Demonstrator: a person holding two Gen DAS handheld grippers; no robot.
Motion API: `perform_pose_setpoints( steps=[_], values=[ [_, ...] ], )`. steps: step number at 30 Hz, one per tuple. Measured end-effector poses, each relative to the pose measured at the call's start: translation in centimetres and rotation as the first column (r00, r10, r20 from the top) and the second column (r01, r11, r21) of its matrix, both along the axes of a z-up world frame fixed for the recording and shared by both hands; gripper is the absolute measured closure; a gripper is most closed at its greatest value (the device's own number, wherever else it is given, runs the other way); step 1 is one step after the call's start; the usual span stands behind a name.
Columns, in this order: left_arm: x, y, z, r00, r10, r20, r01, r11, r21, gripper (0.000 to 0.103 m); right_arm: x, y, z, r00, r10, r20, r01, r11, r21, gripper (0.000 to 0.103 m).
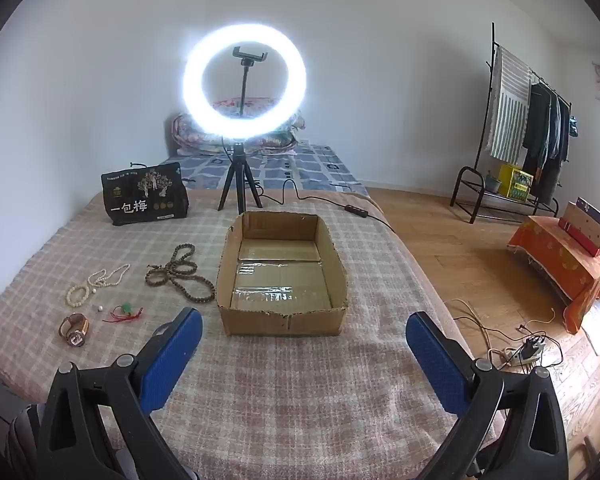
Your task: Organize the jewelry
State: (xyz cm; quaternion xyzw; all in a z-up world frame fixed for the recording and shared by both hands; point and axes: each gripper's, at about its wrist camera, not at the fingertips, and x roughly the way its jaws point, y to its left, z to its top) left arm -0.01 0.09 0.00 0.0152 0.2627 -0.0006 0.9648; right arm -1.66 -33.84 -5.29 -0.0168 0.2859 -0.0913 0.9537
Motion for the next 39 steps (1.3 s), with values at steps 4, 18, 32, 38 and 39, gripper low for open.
perform_pose_setpoints(
  steps=[4, 18, 32, 38, 39],
  values=[
    [0.0, 0.2, 0.0, 1.000, 0.000, 0.005, 0.000, 1.000, -0.003, 0.000, 0.0, -0.3, 0.1, 1.000, 0.001, 0.003, -0.001, 1.000, 0.005, 0.000],
    [-0.6, -0.7, 1.3, 1.000, 0.009, 0.016, -0.009, 1.000, -0.001, 0.000, -0.4, -0.4, 0.7, 1.000, -0.012, 0.016, 0.012, 1.000, 0.008, 0.000],
    [-0.9, -0.8, 2.1, 0.999, -0.005, 0.036, 0.006, 1.000, -0.003, 0.000, -0.5, -0.5, 0.9, 1.000, -0.014, 0.019, 0.014, 1.000, 0.019, 0.000],
    [-0.9, -0.7, 2.2, 0.999, -0.007, 0.037, 0.008, 1.000, -0.006, 0.000, -0.5, -0.5, 0.7, 1.000, -0.015, 0.017, 0.015, 1.000, 0.025, 0.000],
    [-0.9, -0.7, 2.2, 0.999, -0.006, 0.036, 0.006, 1.000, -0.005, 0.000, -0.5, -0.5, 0.7, 1.000, -0.015, 0.017, 0.014, 1.000, 0.026, 0.000]
  ],
)
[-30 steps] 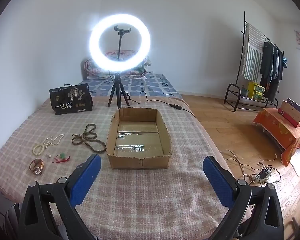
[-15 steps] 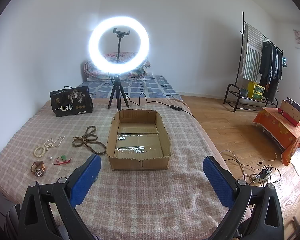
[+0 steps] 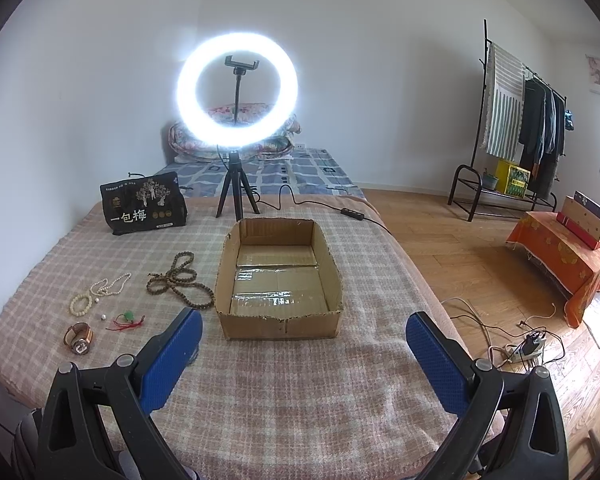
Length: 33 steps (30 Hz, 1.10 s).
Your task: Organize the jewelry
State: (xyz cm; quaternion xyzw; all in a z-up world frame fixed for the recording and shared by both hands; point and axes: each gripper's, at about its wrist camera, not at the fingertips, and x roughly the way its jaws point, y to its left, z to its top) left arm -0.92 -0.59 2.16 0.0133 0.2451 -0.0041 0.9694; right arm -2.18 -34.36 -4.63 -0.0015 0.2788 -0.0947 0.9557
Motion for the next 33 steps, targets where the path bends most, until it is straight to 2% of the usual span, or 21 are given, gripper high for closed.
perform_pose_setpoints(
  steps=[33],
  values=[
    [-0.11, -0.38, 0.08, 1.000, -0.003, 0.000, 0.003, 1.000, 0.001, 0.000, 0.20, 0.10, -0.43, 1.000, 0.000, -0.008, 0.000, 1.000, 0.012, 0.000]
  ],
)
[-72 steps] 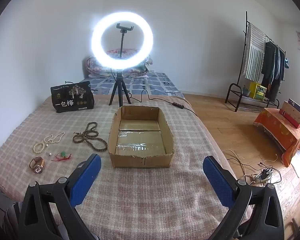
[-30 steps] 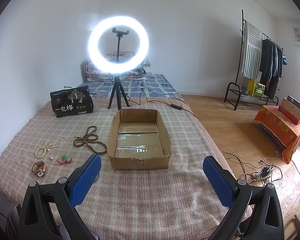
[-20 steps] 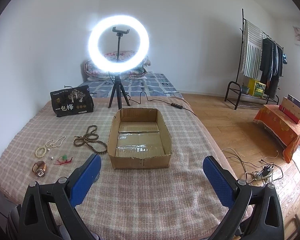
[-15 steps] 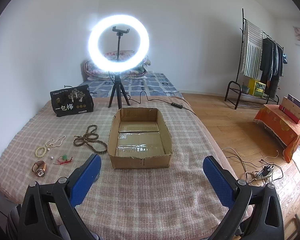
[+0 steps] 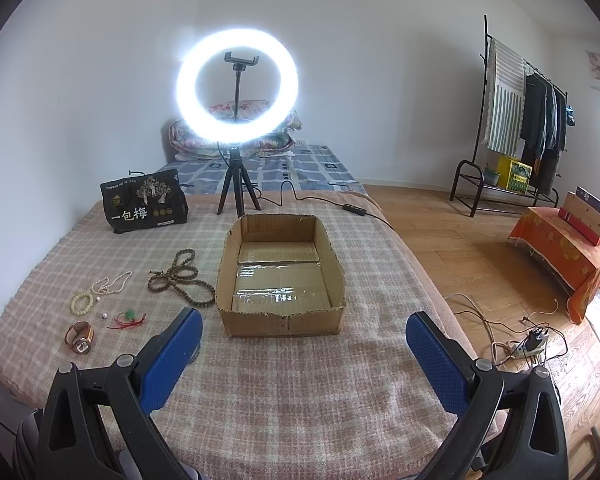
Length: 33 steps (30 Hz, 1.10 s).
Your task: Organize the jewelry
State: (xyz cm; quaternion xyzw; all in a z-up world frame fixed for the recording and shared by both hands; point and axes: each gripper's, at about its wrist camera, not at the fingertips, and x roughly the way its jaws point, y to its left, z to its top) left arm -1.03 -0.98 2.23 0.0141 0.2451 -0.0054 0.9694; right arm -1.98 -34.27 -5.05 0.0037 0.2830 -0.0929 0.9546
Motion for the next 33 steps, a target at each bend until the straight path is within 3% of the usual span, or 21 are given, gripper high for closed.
perform_pose_setpoints(
  steps=[15, 24, 33],
  values=[
    [0.3, 0.1, -0.3, 1.000, 0.010, -0.006, -0.010, 1.000, -0.004, 0.000, 0.1, 0.0, -0.3, 1.000, 0.002, -0.004, -0.002, 1.000, 0.006, 0.000],
    [2.2, 1.4, -2.1, 0.999, 0.028, -0.033, -0.028, 1.000, -0.010, 0.000, 1.5, -0.2, -1.2, 1.000, 0.008, -0.028, -0.007, 1.000, 0.016, 0.000],
    [5.0, 5.0, -5.6, 0.990, 0.040, -0.137, -0.046, 0.998, -0.044, 0.000, 4.2, 0.1, -2.8, 0.992, 0.105, -0.065, -0.103, 0.994, 0.030, 0.000]
  ],
)
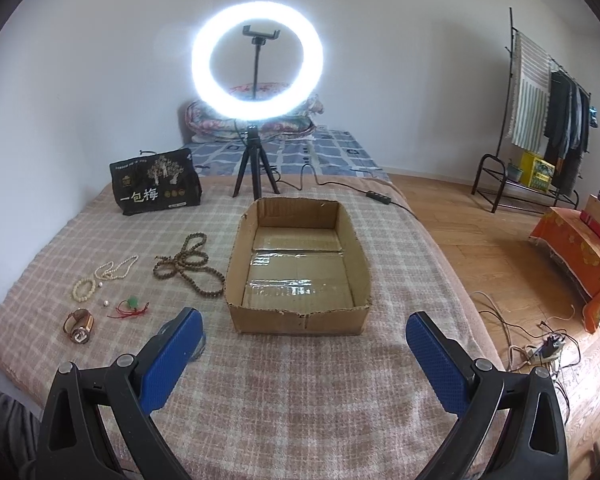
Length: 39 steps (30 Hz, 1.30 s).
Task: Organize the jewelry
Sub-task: 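Grasp the red leather watch with the left tool while the right tool grasps the dark bangle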
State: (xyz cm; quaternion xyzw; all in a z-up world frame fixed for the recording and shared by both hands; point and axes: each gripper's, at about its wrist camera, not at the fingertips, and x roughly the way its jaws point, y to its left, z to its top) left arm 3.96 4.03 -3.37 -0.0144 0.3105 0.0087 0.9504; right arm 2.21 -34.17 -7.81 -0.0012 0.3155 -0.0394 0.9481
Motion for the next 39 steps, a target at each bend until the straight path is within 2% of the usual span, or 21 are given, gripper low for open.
perform_pose_setpoints(
  steps=[11, 17, 19, 24, 27, 35, 37, 39],
  values=[
    [3.4, 1.1, -6.9, 0.979, -0.071, -0.189, 0.057, 0.995, -0.078, 0.000, 3.8, 3.6, -4.3, 0.979, 0.182, -0.092, -0.181, 0.983, 0.018, 0.000],
    [5.3, 0.5, -9.9, 0.962, -0.095, -0.256, 0.075, 0.993, -0.087, 0.011, 5.7, 5.7, -7.0, 0.959, 0.246, -0.142, -0.239, 0.969, 0.067, 0.000],
    [6.2, 0.4, -11.0, 0.951, -0.099, -0.293, 0.078, 0.994, -0.082, 0.025, 6.1, 6.6, -7.7, 0.952, 0.262, -0.156, -0.257, 0.965, 0.056, 0.000],
    [8.2, 0.3, -13.6, 0.923, -0.135, -0.360, 0.102, 0.989, -0.109, 0.037, 7.1, 8.7, -9.5, 0.933, 0.305, -0.193, -0.302, 0.952, 0.045, 0.000],
    [8.8, 0.3, -14.7, 0.910, -0.150, -0.387, 0.109, 0.986, -0.126, 0.041, 7.7, 9.5, -10.3, 0.923, 0.321, -0.213, -0.320, 0.947, 0.042, 0.000],
    [9.9, 0.8, -16.4, 0.888, -0.168, -0.427, 0.095, 0.978, -0.187, 0.042, 9.7, 10.9, -12.4, 0.899, 0.339, -0.276, -0.349, 0.937, 0.014, 0.000],
    [10.2, 0.8, -16.8, 0.883, -0.174, -0.435, 0.096, 0.976, -0.195, 0.048, 10.4, 11.0, -12.9, 0.898, 0.329, -0.292, -0.341, 0.940, 0.011, 0.000],
    [10.5, 0.7, -17.1, 0.879, -0.178, -0.443, 0.095, 0.974, -0.204, 0.049, 11.2, 11.1, -13.4, 0.892, 0.328, -0.310, -0.334, 0.942, 0.035, 0.000]
  ],
)
